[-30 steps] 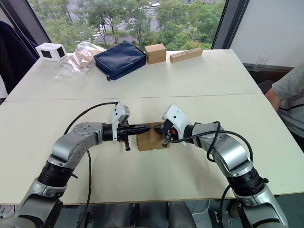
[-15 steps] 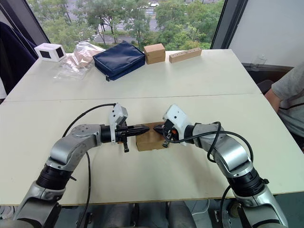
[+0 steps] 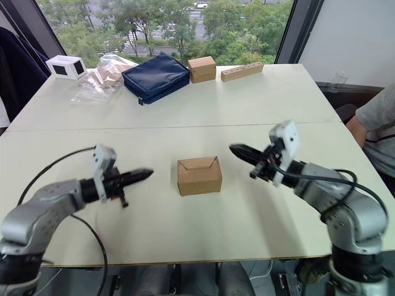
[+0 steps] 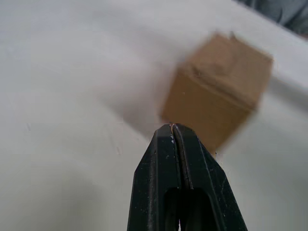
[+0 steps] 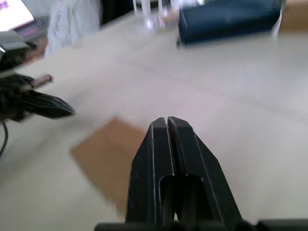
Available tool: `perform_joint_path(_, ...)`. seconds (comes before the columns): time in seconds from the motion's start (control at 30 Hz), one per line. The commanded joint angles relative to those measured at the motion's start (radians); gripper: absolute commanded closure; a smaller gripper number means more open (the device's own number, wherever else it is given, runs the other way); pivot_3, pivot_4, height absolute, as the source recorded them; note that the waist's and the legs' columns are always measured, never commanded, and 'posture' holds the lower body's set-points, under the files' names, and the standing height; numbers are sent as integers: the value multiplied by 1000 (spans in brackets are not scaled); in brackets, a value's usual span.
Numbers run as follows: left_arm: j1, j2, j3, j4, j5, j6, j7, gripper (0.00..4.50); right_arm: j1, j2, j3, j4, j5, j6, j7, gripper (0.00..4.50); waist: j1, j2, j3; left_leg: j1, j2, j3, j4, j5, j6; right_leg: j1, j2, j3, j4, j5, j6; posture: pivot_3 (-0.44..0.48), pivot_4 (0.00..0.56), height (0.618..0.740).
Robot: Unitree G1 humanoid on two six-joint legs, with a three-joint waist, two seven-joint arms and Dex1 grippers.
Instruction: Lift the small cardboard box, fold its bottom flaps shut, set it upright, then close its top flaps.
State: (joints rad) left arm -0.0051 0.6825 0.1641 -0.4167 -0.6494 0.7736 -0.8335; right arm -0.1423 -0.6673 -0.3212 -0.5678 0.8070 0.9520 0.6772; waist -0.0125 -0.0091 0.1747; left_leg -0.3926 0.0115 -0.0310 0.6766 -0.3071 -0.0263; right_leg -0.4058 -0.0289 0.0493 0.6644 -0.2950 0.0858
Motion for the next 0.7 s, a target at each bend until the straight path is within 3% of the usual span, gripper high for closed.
perform_joint_path(0.03,80,35,35,-47,-23,-21,-46,4488,97,-71,-36,-73,72,33,61,4500,0,0,0,0,0,0,0,0,0,0,0,0,0,0,0,0,150,740)
perform_joint_path(0.33,198,100,76,-65,-64,-20,-110,4488,279,-204,-17,-41,4,-10,131,4500,-1,0,0,2,1,1,0,0,0,2,1,0,-1,0,0,0,150,740)
perform_joint_path(0.7,202,110,91,-62,-143,36,-104,4488,280,-215,9,18,-56,-72,145,4500,1,0,0,2,1,1,0,0,0,2,2,0,-1,0,0,0,150,740)
